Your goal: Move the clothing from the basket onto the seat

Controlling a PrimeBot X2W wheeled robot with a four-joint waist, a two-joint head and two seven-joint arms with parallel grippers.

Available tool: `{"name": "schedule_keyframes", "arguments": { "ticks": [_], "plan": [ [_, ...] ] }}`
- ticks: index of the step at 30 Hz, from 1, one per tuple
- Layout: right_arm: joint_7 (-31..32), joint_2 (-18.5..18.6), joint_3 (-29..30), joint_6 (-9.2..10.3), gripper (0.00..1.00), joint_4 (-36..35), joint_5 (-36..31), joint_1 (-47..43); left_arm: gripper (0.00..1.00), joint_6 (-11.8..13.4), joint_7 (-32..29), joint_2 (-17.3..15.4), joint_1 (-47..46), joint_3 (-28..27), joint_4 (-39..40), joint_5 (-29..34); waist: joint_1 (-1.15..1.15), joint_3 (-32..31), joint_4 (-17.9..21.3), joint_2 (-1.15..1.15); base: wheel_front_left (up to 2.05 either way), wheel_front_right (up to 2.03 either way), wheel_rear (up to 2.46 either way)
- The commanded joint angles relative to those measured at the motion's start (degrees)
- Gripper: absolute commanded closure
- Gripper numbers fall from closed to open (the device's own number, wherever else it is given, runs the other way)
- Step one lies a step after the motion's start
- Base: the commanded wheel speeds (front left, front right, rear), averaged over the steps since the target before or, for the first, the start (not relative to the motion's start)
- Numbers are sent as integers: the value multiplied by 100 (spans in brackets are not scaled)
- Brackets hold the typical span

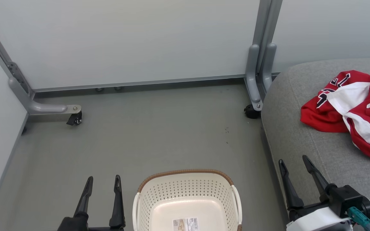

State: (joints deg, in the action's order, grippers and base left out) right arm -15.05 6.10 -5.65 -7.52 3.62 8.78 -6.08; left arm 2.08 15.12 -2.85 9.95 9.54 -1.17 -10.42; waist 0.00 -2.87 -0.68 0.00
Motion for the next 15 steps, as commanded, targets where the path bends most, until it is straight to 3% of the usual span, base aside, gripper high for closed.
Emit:
{"name": "schedule_keyframes", "arguments": {
  "ticks": [1, 2, 7, 15],
  "plan": [
    [-19, 3, -3, 7, 0, 5, -8, -87, 0, 18, 3, -8, 40, -18, 2, 51, 0, 0, 5, 0, 0, 0, 0],
    [0, 0, -8, 0, 100, 3, 0, -14, 100, 3, 0, 0, -1, -11, 3, 36, 0, -1, 7, 0, 0, 0, 0],
    [12, -16, -41, -1, 100, 216, 43, -90, 100, 0, -4, 2, 6, 0, -222, 9, 0, 1, 10, 0, 0, 0, 0],
    [188, 2, 27, -1, 100, 282, 1006, 43, 100, -83, -169, -61, -145, -96, -282, -951, 0, 21, 14, 0, 0, 0, 0]
  ]
}}
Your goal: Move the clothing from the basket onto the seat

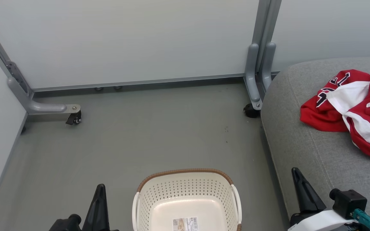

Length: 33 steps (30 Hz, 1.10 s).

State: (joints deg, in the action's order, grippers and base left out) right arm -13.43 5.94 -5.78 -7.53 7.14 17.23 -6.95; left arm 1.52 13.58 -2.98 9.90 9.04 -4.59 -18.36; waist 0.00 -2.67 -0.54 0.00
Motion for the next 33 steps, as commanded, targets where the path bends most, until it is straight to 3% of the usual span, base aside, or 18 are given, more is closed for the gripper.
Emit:
{"name": "schedule_keyframes", "arguments": {
  "ticks": [1, 33],
  "plan": [
    [50, 21, 50, 1, 100, -56, 288, 152, 100, -43, -39, -56, -167, -59, 40, -284, 0, 4, 0, 0, 0, 0, 0],
    [683, 15, 352, 2, 100, 226, 3273, 625, 100, -399, -648, -191, -770, -442, -368, -3261, 0, 80, 15, 0, 0, 0, 0]
  ]
}}
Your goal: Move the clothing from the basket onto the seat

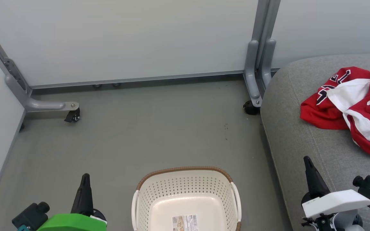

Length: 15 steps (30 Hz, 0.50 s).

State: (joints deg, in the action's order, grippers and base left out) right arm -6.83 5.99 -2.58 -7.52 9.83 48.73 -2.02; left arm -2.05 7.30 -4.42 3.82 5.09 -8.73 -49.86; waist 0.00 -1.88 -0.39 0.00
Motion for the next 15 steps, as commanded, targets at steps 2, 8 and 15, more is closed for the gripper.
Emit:
{"name": "schedule_keyframes", "arguments": {
  "ticks": [2, 8, 15],
  "plan": [
    [60, 7, 51, 1, 100, -28, 273, 159, 100, -62, -55, -52, -194, -71, 31, -267, 0, 6, 1, 0, 0, 0, 0],
    [163, -4, 109, 2, 100, 12, 705, 228, 100, -113, -155, -62, -274, -139, -19, -694, 0, 20, 4, 0, 0, 0, 0],
    [279, -20, 172, 1, 100, 59, 1183, 311, 100, -167, -271, -70, -363, -228, -81, -1162, 0, 37, 7, 0, 0, 0, 0]
  ]
}}
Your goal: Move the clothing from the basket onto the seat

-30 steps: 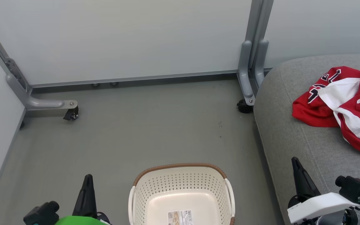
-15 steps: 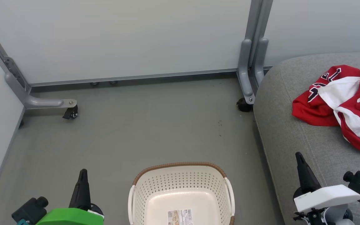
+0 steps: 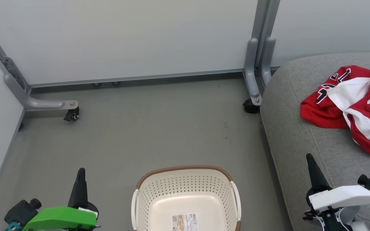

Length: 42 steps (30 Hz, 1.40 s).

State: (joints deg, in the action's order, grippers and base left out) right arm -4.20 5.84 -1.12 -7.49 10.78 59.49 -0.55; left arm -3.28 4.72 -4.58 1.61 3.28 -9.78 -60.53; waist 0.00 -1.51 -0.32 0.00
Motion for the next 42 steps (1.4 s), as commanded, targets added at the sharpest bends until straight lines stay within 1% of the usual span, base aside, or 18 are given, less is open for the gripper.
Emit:
{"name": "schedule_keyframes", "arguments": {
  "ticks": [1, 15, 42],
  "plan": [
    [31, -6, 35, -2, 100, -31, 165, 172, 100, -50, -27, -56, -156, -58, 16, -155, 0, 3, 1, 0, 0, 0, 0],
    [257, -38, 165, -2, 100, 56, 1017, 295, 100, -149, -247, -61, -335, -221, -84, -1002, 0, 37, 7, 0, 0, 0, 0],
    [634, -99, 400, -2, 100, 207, 2402, 521, 100, -313, -634, -42, -609, -513, -272, -2364, 0, 104, 20, 0, 0, 0, 0]
  ]
}}
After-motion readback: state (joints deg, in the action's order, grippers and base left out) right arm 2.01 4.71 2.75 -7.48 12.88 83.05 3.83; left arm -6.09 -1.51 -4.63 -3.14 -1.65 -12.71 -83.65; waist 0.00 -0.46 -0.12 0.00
